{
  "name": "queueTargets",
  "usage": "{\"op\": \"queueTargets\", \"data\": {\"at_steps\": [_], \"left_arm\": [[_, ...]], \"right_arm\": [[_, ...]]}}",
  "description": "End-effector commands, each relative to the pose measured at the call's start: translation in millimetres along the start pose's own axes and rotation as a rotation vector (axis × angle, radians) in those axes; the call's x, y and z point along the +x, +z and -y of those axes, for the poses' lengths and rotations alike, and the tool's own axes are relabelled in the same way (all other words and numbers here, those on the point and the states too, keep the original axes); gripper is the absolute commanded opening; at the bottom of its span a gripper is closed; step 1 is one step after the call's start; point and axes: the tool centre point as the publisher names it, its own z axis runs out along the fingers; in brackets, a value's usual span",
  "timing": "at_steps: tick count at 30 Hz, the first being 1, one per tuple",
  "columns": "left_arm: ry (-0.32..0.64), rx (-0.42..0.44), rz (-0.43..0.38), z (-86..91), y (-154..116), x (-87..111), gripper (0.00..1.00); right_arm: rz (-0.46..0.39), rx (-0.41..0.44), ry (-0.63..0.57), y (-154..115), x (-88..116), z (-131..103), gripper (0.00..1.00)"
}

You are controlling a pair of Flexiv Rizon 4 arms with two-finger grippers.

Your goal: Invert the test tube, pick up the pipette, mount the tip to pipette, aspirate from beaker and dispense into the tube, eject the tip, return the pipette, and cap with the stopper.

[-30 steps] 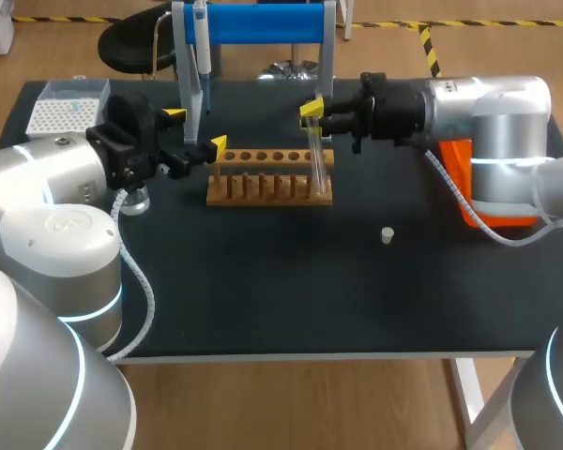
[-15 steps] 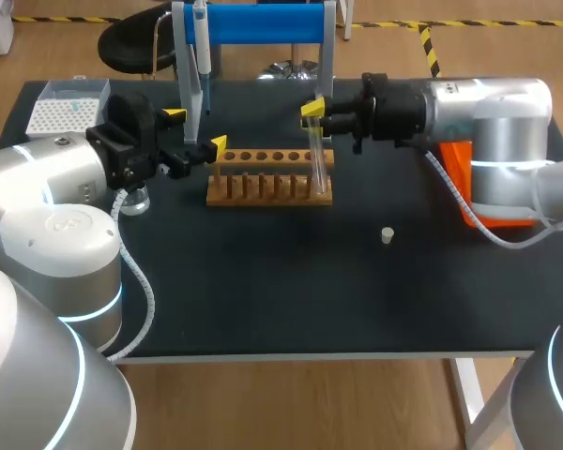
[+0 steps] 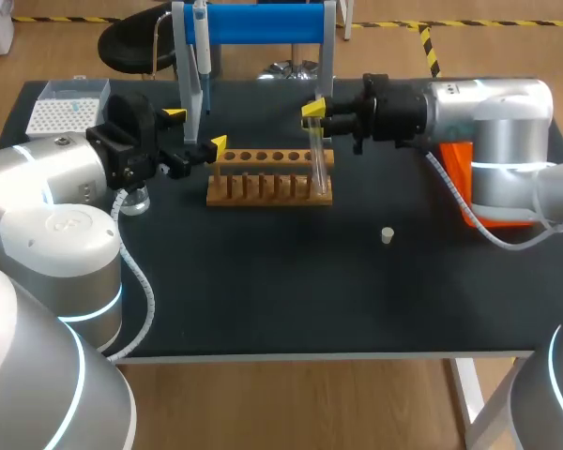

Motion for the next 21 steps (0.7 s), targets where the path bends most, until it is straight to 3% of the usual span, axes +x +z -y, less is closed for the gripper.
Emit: {"op": "queueTargets", "data": {"at_steps": [1,4,11,21], "left_arm": [[0.0,0.001,-0.002,-0.4,0.3,-0.5,1.0],[0.0,0.001,-0.002,-0.4,0.3,-0.5,1.0],[0.132,0.204,-0.09,4.5,0.3,7.1,1.0],[0.416,0.418,-0.248,15.4,-8.7,17.5,1.0]], "right_arm": [[0.003,-0.002,0.0,-0.1,0.9,0.8,0.0],[0.003,-0.002,0.0,-0.1,0.9,0.8,0.0],[0.003,-0.002,0.0,-0.1,0.9,0.8,0.0],[0.003,-0.002,0.0,-0.1,0.9,0.8,0.0]]}}
